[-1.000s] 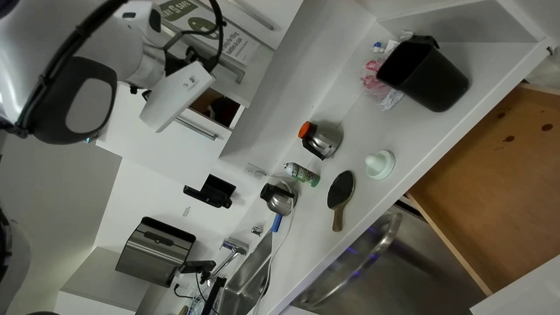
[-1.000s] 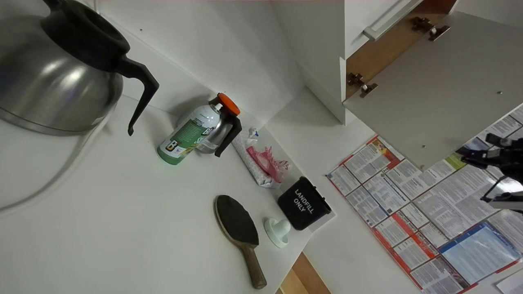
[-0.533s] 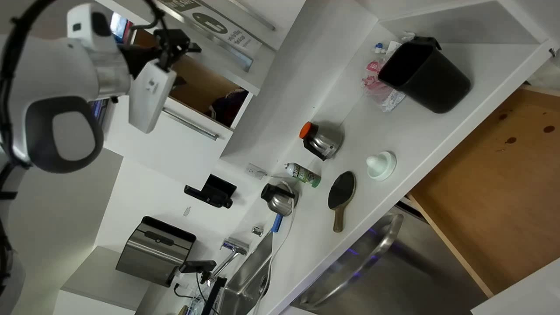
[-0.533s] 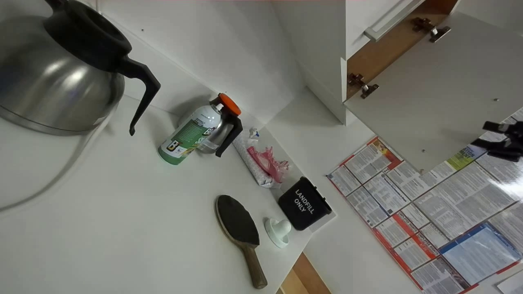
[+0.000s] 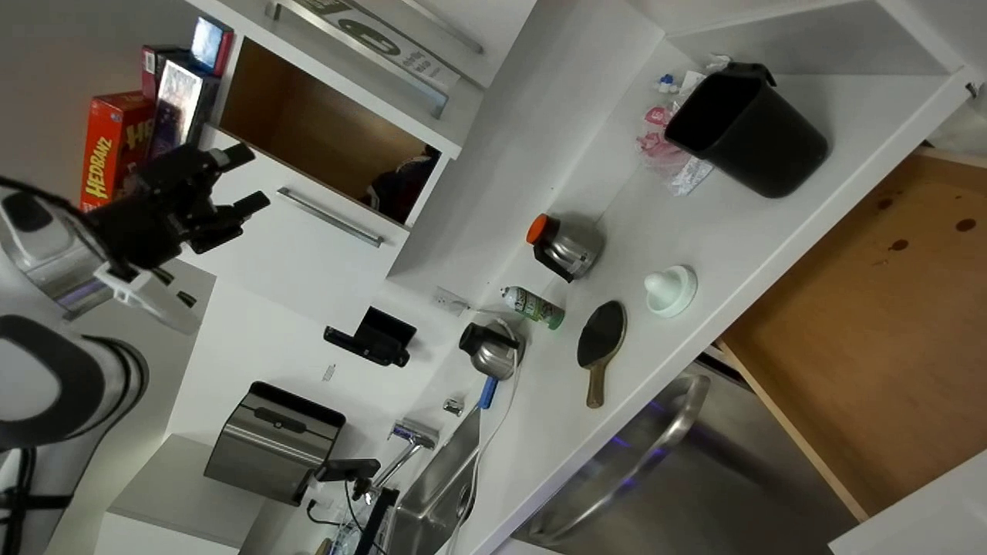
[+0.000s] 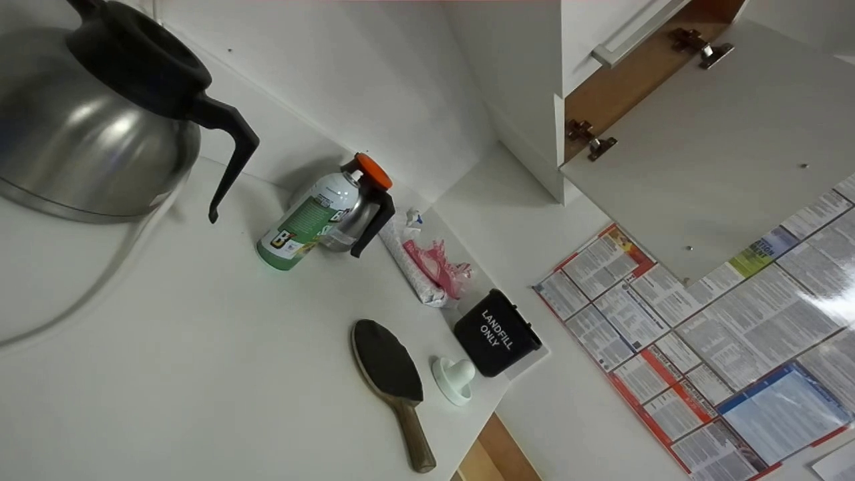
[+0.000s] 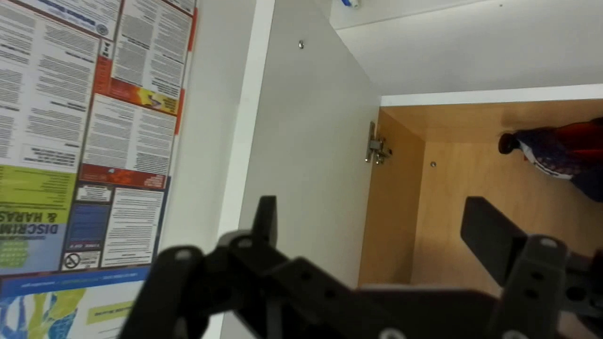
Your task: Open the top kitchen cabinet door to the right
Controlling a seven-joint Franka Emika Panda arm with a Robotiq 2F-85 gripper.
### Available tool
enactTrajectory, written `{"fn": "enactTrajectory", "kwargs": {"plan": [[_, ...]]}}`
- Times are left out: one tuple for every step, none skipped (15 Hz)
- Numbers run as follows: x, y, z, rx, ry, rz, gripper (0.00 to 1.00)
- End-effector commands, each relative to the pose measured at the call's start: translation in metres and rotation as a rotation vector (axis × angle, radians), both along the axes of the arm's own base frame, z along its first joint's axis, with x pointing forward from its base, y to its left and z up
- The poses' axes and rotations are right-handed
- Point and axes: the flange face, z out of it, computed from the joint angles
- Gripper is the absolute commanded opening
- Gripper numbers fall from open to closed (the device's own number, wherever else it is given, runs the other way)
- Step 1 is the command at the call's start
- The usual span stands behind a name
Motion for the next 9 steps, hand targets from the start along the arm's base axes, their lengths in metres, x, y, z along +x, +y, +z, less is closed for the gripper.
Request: {"fn": "enactTrajectory", "kwargs": {"plan": [[-0.026,0.016,-0.007,-0.023,0.044,-0.086,1.0],[-0.03,0.019,-0.009,-0.026,0.055,-0.098,1.0],[-0.033,0.021,-0.01,-0.03,0.066,-0.108,1.0],[-0.036,0.024,-0.011,-0.03,0.074,-0.113,1.0],[-0.037,0.026,-0.013,-0.032,0.082,-0.116,1.0],[-0.031,0.02,-0.006,-0.037,0.066,-0.103,1.0],[-0.033,0.022,-0.008,-0.039,0.071,-0.105,1.0],[-0.034,0.023,-0.008,-0.04,0.073,-0.103,1.0],[-0.034,0.023,-0.009,-0.04,0.073,-0.102,1.0]]}}
